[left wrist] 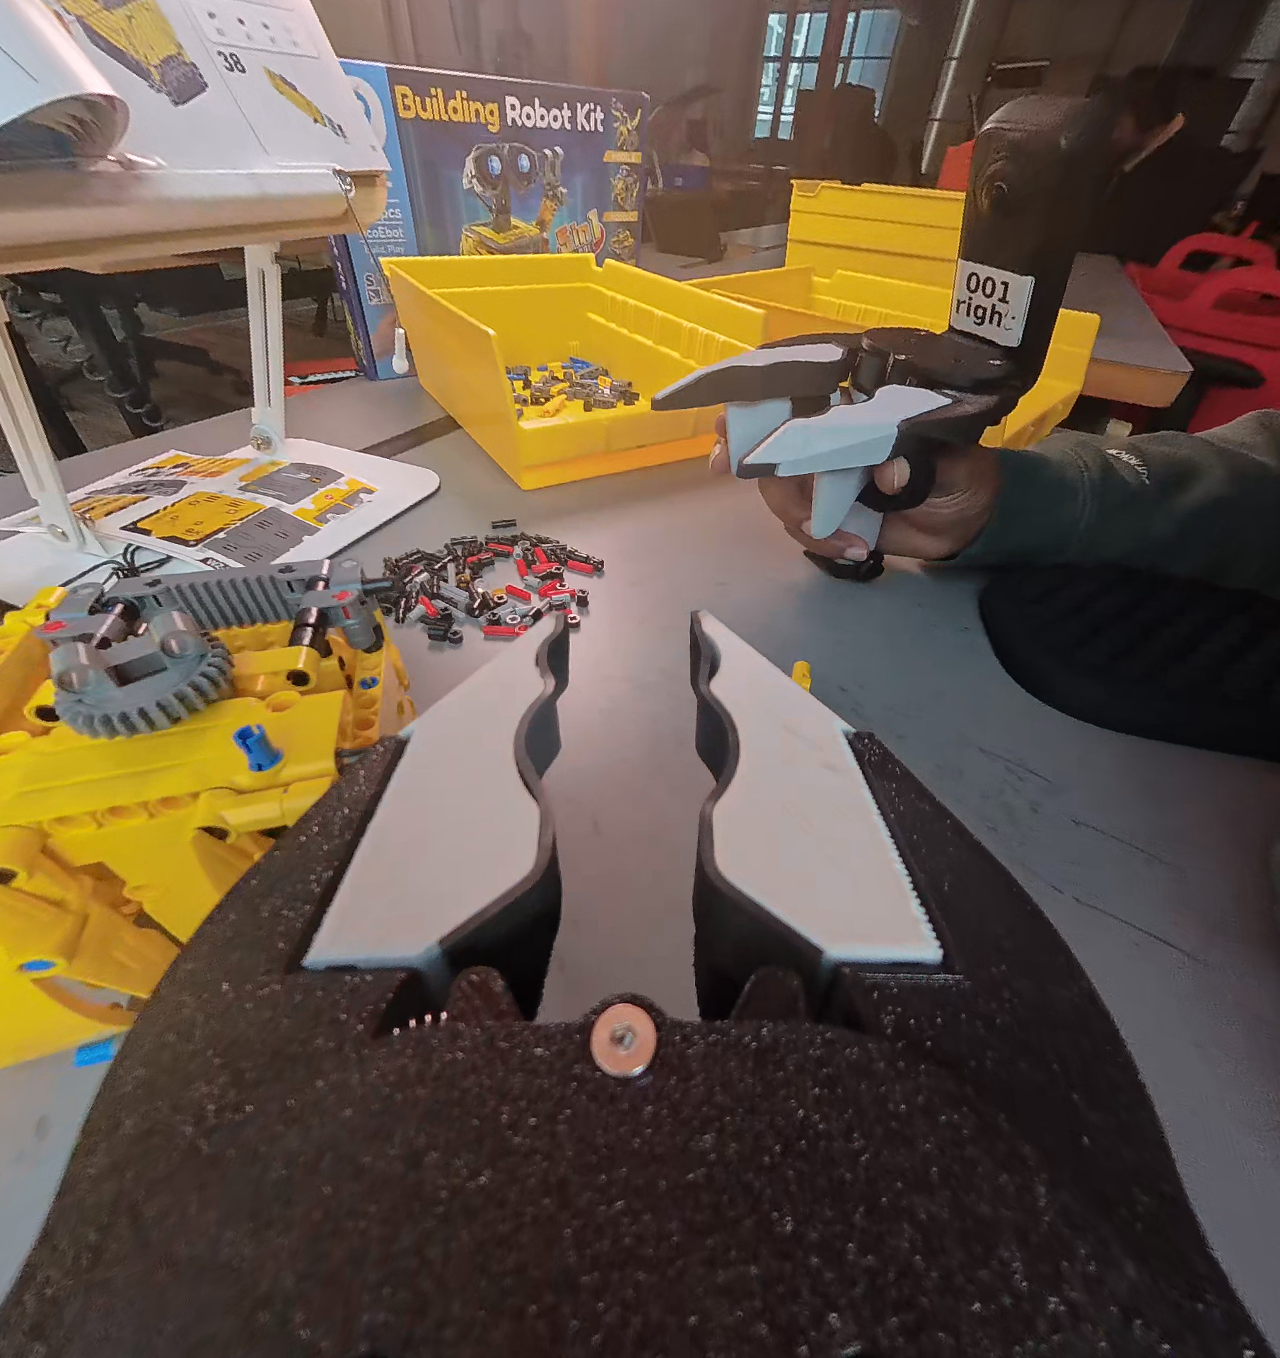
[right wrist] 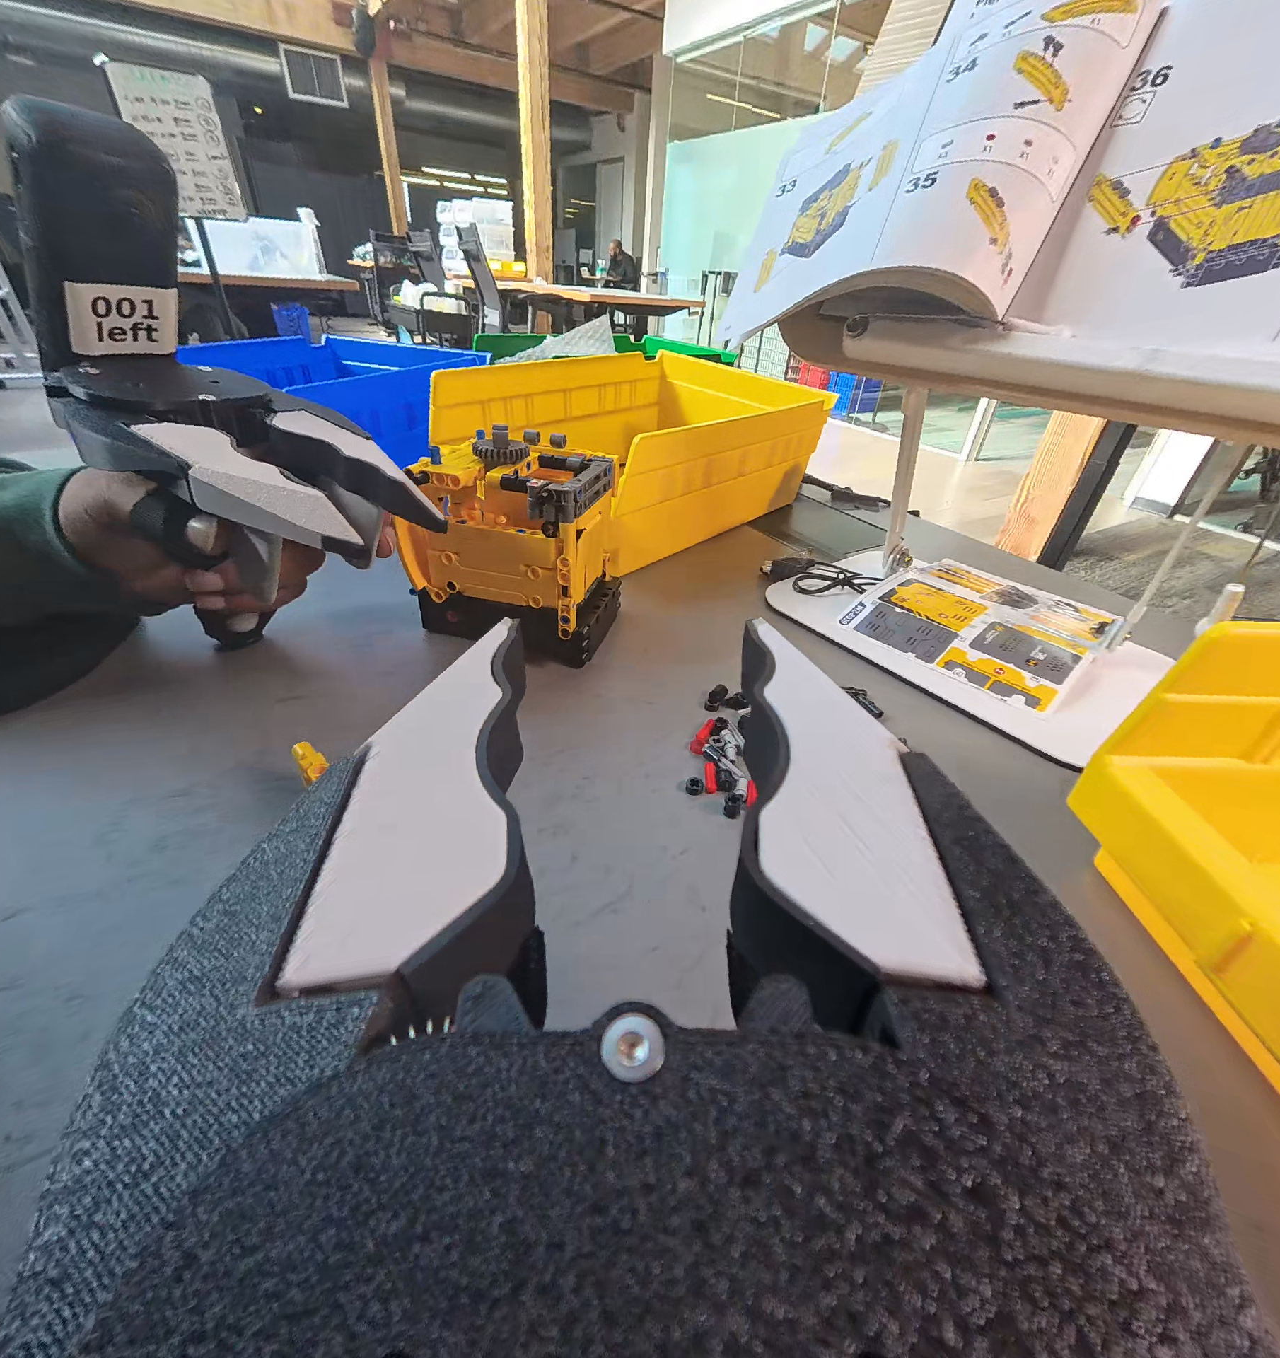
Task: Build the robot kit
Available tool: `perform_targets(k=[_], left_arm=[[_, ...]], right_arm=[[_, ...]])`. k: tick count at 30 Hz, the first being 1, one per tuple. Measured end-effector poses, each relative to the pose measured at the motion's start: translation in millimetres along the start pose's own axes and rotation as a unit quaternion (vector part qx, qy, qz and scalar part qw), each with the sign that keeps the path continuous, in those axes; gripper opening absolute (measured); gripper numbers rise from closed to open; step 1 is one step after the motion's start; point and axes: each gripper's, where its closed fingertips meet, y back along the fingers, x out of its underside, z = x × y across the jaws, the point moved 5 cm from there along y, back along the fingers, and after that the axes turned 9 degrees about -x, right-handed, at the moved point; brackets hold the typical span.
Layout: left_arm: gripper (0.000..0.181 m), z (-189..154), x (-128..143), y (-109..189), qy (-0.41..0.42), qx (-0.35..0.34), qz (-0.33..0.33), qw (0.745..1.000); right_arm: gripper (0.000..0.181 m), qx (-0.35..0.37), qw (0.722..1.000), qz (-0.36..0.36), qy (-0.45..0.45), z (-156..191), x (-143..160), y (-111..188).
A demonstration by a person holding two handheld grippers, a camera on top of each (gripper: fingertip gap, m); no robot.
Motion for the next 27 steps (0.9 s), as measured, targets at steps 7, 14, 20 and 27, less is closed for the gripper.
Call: perform_targets(k=[7, 14, 20, 27], left_arm=[[0.033, -4.8, -9.7, 4.4, -0.013, 0.0, -0.041, 0.999], [0.046, 5.1, -23.7, 18.7, -0.014, -0.042, -0.078, 0.996], [0.024, 7.6, -21.9, 20.0, -0.021, -0.056, -0.065, 0.996], [0.017, 5.6, -22.4, 20.2, -0.037, -0.066, -0.066, 0.995]], right_arm=[[0.058, 0.016, 1.0, -0.017, -0.011, -5.4, -2.0, 2.8], [0.055, 0.025, 1.0, -0.012, -0.012, -7.3, -1.0, 2.0], [0.045, 0.053, 0.999, 0.001, -0.003, -14.6, 0.6, 4.6], [0.032, 0.146, 0.989, 0.021, -0.022, -48.8, 5.9, 22.9]])
